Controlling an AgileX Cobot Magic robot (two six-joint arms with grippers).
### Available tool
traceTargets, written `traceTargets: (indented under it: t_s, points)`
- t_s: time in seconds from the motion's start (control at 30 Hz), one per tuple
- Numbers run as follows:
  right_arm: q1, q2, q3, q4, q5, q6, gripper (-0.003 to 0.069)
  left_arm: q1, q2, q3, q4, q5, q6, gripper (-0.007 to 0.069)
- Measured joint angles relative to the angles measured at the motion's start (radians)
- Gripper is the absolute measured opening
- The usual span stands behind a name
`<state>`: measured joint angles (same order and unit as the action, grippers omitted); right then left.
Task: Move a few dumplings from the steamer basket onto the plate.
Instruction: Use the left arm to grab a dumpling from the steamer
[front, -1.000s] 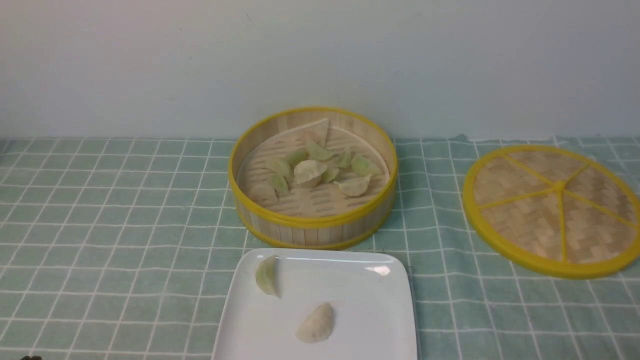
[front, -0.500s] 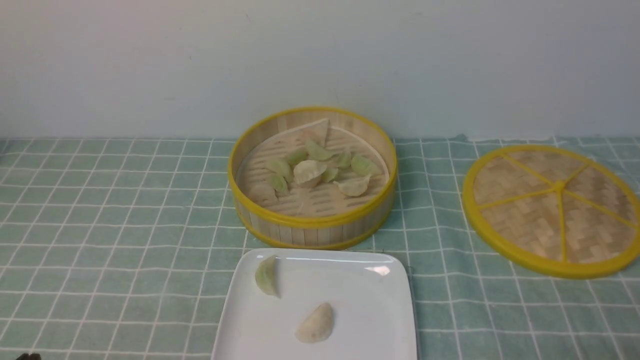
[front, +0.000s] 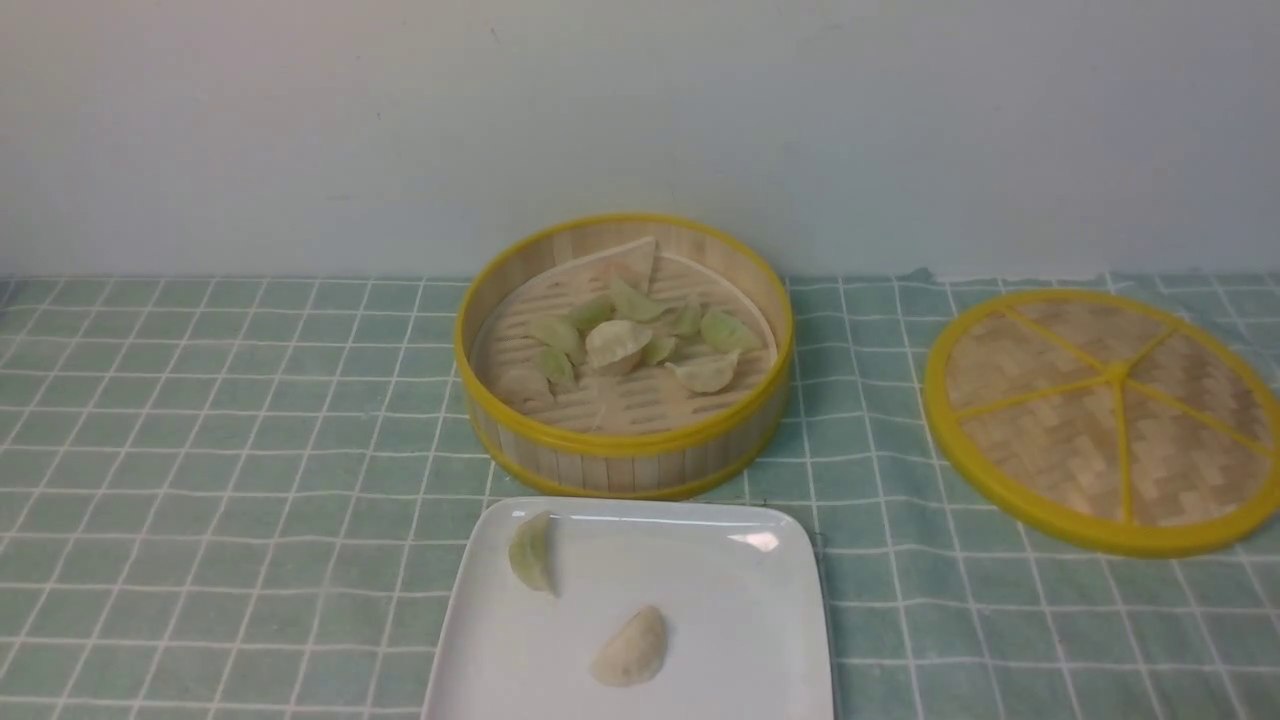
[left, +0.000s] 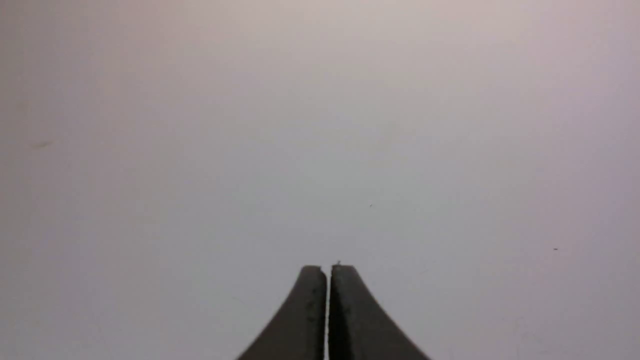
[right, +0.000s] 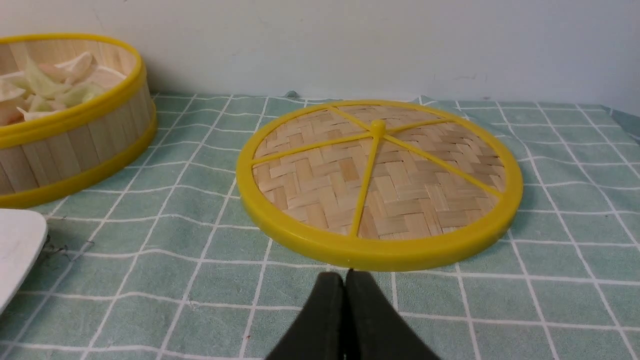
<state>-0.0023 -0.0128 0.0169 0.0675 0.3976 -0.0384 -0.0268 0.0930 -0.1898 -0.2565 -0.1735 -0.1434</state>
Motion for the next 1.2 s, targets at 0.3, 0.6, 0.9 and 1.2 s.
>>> traceTargets:
  t_s: [0.3, 0.6, 0.9, 1.2]
  points:
    - [0.000, 0.000, 0.000, 0.000, 0.000, 0.000, -0.0014, -0.001, 0.693, -0.651, 0.032, 0.949, 0.106, -0.0006]
    - [0.000, 0.000, 0.000, 0.000, -0.001, 0.002, -0.0014, -0.112, 1.287, -1.010, -0.066, 1.158, 0.448, -0.0006]
    - [0.000, 0.000, 0.001, 0.000, -0.001, 0.008, -0.0014, -0.263, 1.669, -1.382, -0.048, 1.170, 0.521, -0.0006]
    - [0.000, 0.000, 0.001, -0.002, -0.002, 0.011, -0.0014, -0.307, 2.043, -1.784, -0.037, 1.323, 0.674, 0.0083]
